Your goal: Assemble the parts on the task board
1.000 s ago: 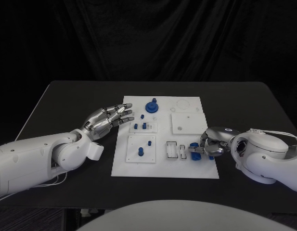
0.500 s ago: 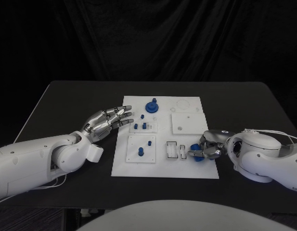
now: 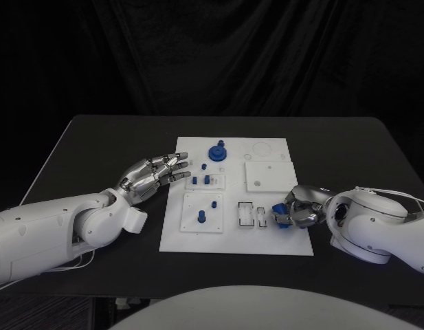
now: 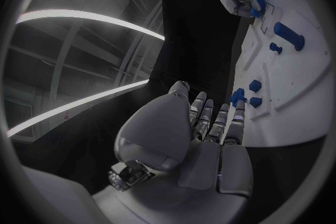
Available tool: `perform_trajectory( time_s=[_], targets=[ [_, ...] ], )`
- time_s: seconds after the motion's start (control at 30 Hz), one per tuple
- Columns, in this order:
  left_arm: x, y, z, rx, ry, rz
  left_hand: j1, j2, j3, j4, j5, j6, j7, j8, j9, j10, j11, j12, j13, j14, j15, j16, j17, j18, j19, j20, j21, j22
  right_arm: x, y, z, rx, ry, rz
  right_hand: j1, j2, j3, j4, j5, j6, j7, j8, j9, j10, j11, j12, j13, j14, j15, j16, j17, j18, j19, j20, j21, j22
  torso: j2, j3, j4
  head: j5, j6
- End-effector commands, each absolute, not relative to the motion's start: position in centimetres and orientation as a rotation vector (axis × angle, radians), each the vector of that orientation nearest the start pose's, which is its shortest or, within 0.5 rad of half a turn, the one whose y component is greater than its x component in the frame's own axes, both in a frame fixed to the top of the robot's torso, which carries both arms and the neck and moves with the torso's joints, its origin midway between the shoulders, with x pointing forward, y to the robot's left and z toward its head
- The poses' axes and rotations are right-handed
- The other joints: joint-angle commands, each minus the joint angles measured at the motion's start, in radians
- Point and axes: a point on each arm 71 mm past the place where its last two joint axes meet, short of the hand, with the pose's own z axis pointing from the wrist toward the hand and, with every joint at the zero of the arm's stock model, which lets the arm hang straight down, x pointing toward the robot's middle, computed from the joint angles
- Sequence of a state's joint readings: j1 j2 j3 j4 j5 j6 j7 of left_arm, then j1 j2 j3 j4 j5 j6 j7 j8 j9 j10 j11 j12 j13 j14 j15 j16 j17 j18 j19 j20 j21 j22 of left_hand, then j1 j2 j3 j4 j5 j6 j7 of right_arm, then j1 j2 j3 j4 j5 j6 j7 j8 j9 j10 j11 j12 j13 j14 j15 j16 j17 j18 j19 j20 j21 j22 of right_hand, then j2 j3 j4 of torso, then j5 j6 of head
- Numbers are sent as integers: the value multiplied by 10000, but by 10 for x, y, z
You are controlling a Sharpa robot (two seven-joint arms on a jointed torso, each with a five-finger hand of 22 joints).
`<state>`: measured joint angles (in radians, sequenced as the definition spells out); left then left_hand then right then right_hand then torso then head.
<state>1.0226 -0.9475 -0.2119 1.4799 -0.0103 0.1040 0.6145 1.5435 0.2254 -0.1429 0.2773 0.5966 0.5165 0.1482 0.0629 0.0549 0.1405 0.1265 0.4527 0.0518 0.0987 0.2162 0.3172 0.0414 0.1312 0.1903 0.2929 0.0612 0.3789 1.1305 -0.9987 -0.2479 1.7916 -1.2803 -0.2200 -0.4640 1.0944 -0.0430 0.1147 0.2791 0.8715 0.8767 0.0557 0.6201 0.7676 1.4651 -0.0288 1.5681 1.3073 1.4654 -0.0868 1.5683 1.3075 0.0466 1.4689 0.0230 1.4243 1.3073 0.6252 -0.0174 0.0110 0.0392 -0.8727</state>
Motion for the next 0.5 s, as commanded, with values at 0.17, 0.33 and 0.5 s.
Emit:
perform_trajectory(
  time_s=[0.17, 0.33, 0.5],
  targets=[
    [411, 258, -300, -12070, 15812, -18079, 74, -10, 73, -2, 31, 73, 13, 37, 15, 20, 31, 31, 15, 67, -8, 40, 14, -152, 69, -2, 43, 4, 373, -212, -269, 2925, 21192, 6091, 128, 191, 697, -332, -146, -176, -268, 131, 249, 1057, -92, 27, 2635, 1054, -93, 25, 2633, -139, 443, -75, 166, 2204, -12, 2, 7, 10, 1],
    [412, 257, -300, -12071, 15825, -18063, 79, -13, 81, -4, 33, 77, 18, 38, 15, 24, 37, 34, 14, 70, -7, 45, 14, -154, 77, -2, 45, 12, 373, -204, -269, 3023, 21550, 6342, 0, 198, 709, -158, -882, -161, -274, 150, 317, 1057, -95, 27, 2635, 1054, -96, 25, 2633, -136, 438, -77, 164, 2200, -7, 3, 4, -5, 1],
    [412, 257, -300, -12071, 15838, -18074, 81, -15, 84, -5, 32, 80, 19, 39, 16, 27, 39, 38, 15, 70, -7, 45, 14, -155, 81, -2, 47, 15, 376, -198, -274, 3214, 21983, 6476, -29, 223, 721, -78, -1196, -184, -266, 140, 346, 1057, -90, 27, 2635, 1054, -93, 25, 2633, -127, 420, -75, 130, 2188, -3, -3, 20, 7, 1]
  ],
)
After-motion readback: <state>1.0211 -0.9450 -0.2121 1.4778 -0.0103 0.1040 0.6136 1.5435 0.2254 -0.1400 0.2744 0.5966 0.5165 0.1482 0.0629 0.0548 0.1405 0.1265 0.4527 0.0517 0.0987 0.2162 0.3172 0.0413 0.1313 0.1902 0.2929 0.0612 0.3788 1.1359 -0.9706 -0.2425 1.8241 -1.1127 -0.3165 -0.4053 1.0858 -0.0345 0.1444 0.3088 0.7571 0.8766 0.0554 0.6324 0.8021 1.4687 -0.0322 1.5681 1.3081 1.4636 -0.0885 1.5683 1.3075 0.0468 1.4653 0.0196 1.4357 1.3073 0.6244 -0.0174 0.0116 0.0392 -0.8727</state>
